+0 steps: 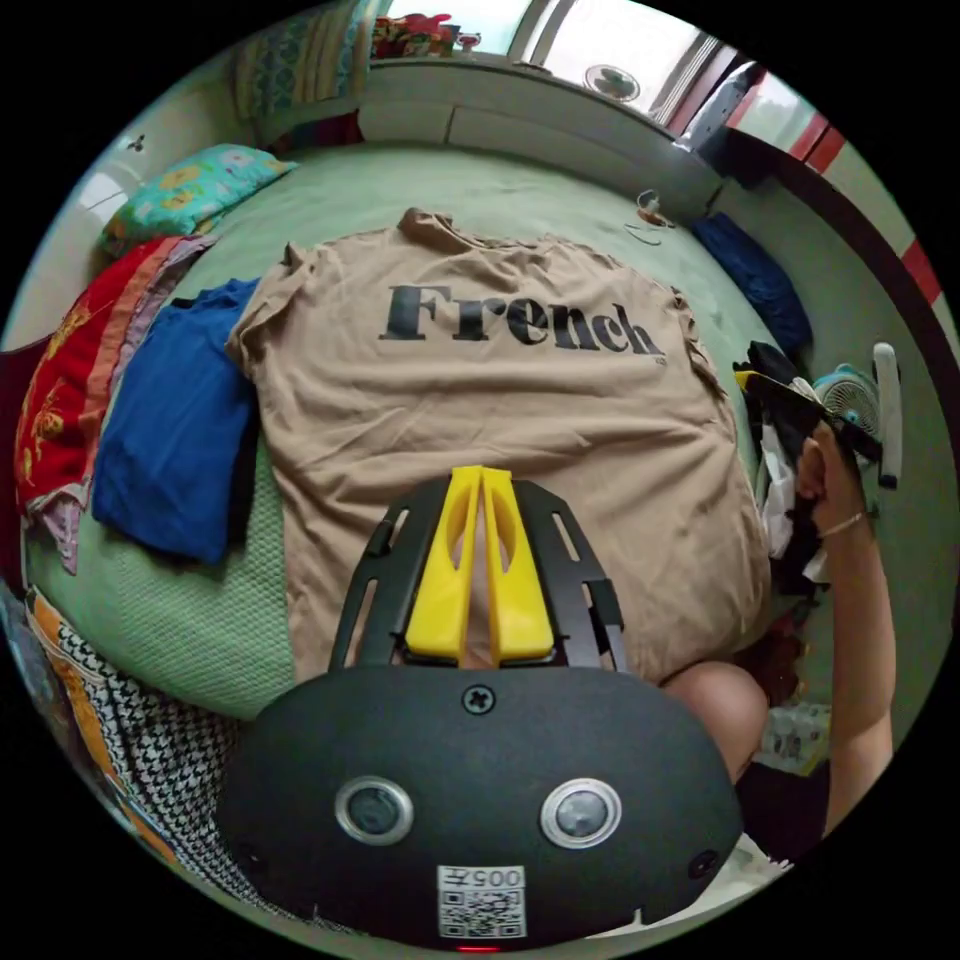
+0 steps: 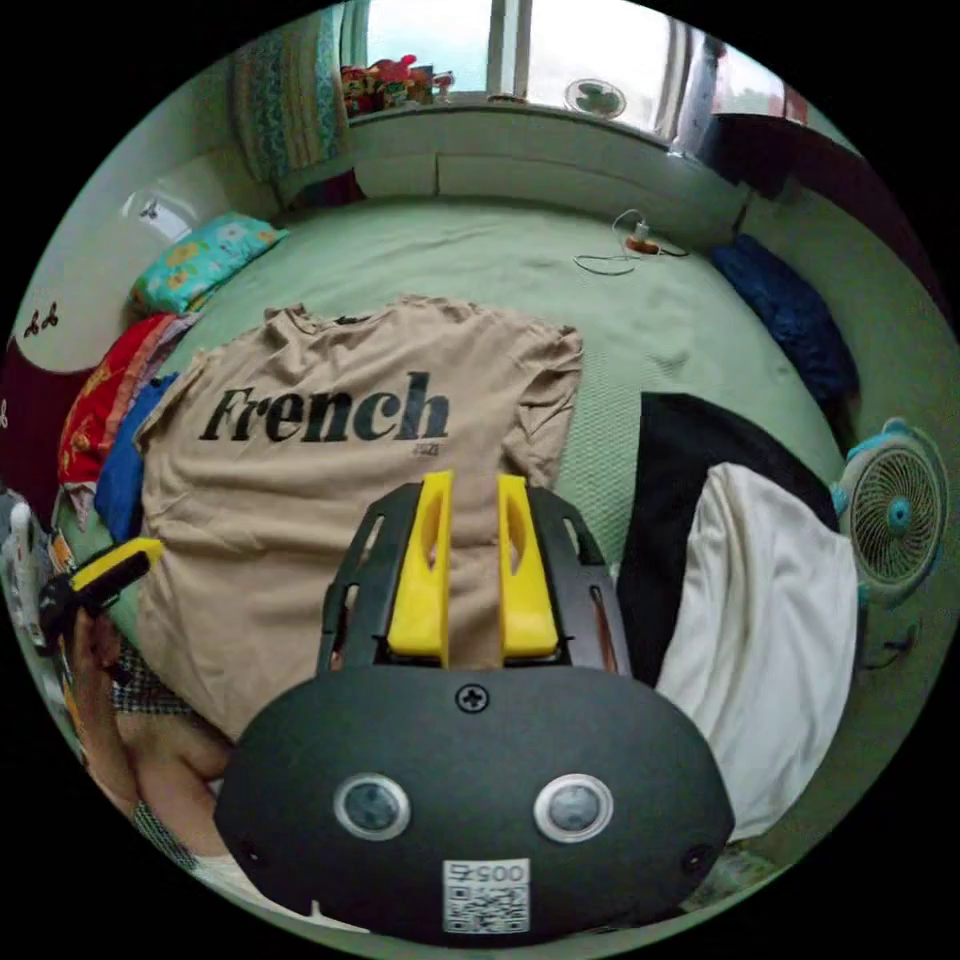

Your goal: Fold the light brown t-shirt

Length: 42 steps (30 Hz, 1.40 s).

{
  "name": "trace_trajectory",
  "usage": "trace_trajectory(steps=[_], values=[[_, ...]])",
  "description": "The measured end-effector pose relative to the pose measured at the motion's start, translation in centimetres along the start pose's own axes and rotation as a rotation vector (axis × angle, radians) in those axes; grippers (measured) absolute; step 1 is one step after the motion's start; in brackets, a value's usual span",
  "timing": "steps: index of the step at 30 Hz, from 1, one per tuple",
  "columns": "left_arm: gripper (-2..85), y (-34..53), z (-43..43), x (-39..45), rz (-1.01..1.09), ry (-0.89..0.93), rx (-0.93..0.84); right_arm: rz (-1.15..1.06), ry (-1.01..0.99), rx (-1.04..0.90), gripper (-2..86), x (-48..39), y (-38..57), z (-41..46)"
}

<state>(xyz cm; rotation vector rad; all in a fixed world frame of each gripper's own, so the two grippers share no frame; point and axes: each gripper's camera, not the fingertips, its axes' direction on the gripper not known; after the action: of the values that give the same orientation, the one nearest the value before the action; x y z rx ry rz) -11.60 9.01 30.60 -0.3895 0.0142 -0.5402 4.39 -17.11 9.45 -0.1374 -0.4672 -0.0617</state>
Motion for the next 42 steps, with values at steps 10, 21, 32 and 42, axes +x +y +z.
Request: trace_trajectory(steps=[10,21,32,42], values=[[-0.6,-2.1,2.9,-1.4,-0.021,0.101,-0.059,-0.065,0.304,-0.150,4.2,-1.9,-4.6,8.8],[-0.6,-2.9,3.3,-2.4,-0.030,0.093,-0.040,0.359,0.147,-0.219,1.8,7.0,-4.6,7.6],[-0.6,-3.1,1.7,-3.2,-0.158,-0.232,-0.090,0.177,-0.131,0.003,-0.4,-10.2,1.7,-2.3],[-0.6,-3.4,-2.2,-1.4,-0.114,-0.135,-0.149,0.222,-0.103,-0.220,-1.0,-17.0,2.2,-2.5]])
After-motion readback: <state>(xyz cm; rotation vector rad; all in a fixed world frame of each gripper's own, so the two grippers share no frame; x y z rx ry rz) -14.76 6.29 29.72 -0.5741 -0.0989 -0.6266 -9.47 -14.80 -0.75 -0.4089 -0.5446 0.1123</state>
